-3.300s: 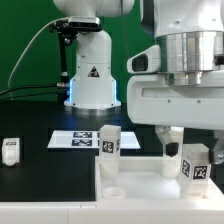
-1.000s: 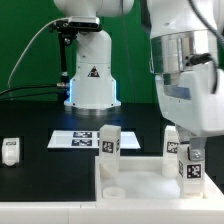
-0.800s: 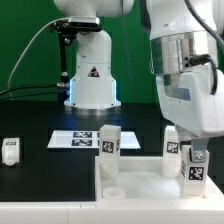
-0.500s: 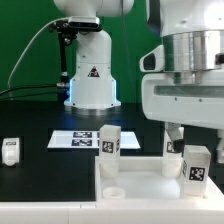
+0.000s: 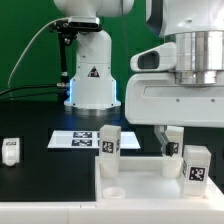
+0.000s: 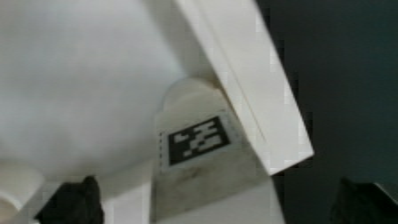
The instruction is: Assemble square table
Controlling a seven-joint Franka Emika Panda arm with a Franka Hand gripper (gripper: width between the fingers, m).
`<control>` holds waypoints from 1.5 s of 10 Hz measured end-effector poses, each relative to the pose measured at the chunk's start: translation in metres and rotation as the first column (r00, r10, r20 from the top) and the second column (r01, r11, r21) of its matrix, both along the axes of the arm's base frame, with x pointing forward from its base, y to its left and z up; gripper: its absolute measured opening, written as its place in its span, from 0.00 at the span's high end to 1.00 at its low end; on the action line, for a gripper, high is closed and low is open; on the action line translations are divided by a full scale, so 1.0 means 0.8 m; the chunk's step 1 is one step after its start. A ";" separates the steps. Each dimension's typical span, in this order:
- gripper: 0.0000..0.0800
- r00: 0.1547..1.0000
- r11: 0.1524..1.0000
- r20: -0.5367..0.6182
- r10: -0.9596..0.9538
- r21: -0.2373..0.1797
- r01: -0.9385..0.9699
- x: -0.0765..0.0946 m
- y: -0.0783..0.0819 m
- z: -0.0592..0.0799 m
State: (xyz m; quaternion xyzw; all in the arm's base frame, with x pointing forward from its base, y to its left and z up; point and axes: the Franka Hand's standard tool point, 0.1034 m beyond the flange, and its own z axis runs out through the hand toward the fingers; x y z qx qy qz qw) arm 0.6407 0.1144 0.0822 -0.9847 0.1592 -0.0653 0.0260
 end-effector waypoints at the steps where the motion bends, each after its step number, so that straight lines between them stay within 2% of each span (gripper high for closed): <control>1: 0.19 1.000 1.000 -0.001 -0.013 0.002 0.013 -0.001 -0.001 -0.001; 2: 0.19 0.999 0.999 -0.003 -0.040 0.005 0.040 -0.001 -0.001 -0.001; 3: 0.31 0.999 0.999 -0.003 -0.041 0.005 0.041 -0.001 -0.001 -0.001; 4: 0.31 0.996 0.996 -0.005 -0.084 0.012 0.084 -0.001 -0.001 -0.001; 5: 0.57 0.985 0.985 -0.010 -0.170 0.024 0.170 -0.001 0.000 -0.002; 6: 0.64 0.978 0.977 -0.013 -0.210 0.028 0.211 -0.001 -0.002 -0.002; 8: 0.64 0.863 0.861 -0.038 -0.503 0.059 0.505 -0.002 -0.004 -0.002; 9: 0.64 0.757 0.754 -0.060 -0.650 0.073 0.653 -0.004 -0.002 -0.003; 10: 0.64 0.610 0.604 -0.090 -0.787 0.093 0.792 -0.005 0.000 -0.004; 13: 0.64 0.344 0.329 -0.157 -0.926 0.114 0.937 -0.004 0.002 -0.004; 14: 0.64 0.342 0.327 -0.157 -0.927 0.114 0.938 -0.005 0.001 -0.004; 15: 0.64 0.421 0.409 -0.144 -0.896 0.106 0.906 -0.005 0.002 -0.004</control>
Offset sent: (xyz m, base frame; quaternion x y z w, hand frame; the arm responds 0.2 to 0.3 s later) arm 0.0000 0.0000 0.0000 0.0000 0.0000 0.0650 0.9979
